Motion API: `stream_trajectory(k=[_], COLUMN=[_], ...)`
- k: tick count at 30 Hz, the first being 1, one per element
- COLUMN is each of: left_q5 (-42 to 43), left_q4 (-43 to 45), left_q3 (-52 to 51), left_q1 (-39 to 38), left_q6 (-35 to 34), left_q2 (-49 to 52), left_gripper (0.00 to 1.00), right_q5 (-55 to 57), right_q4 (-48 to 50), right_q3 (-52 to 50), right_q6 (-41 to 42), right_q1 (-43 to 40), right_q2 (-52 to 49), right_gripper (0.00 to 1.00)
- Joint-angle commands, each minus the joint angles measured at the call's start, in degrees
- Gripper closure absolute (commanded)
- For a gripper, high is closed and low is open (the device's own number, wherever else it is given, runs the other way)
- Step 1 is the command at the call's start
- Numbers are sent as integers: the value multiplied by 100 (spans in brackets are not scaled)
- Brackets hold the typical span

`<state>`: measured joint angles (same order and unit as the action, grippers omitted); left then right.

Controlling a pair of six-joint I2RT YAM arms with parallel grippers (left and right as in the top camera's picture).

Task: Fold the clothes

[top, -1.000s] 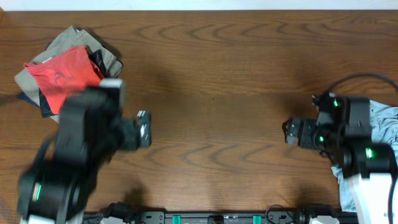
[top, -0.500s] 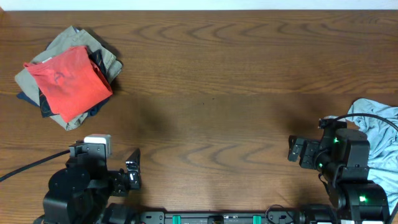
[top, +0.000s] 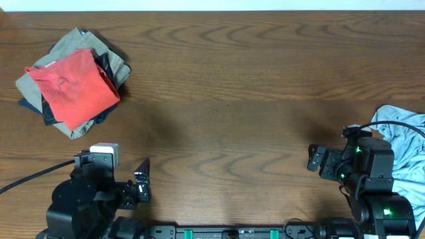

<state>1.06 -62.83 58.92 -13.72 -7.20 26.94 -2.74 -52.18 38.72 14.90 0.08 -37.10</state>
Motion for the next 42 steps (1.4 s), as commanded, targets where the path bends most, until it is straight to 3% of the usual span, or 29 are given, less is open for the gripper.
stream_trajectory(k=[1,28,36,42], left_q5=[-87,-87,-87,-87], left_q4=[-7,-7,-7,-7], left_q3=[-37,-37,-37,-37], left_q1=[-24,-24,-24,-24], left_q6=[96,96,96,96], left_q2=[-9,-9,-9,-9], left_gripper=[2,2,2,2], right_q5=[81,149,76,-72], right_q4=[-9,-26,-656,256], right_q3=[-28,-28,-28,-243], right_q6=[94,90,90,-289], right_q1=[39,42,42,81], right_q2=[7,9,144,756], right_gripper=[1,1,1,1])
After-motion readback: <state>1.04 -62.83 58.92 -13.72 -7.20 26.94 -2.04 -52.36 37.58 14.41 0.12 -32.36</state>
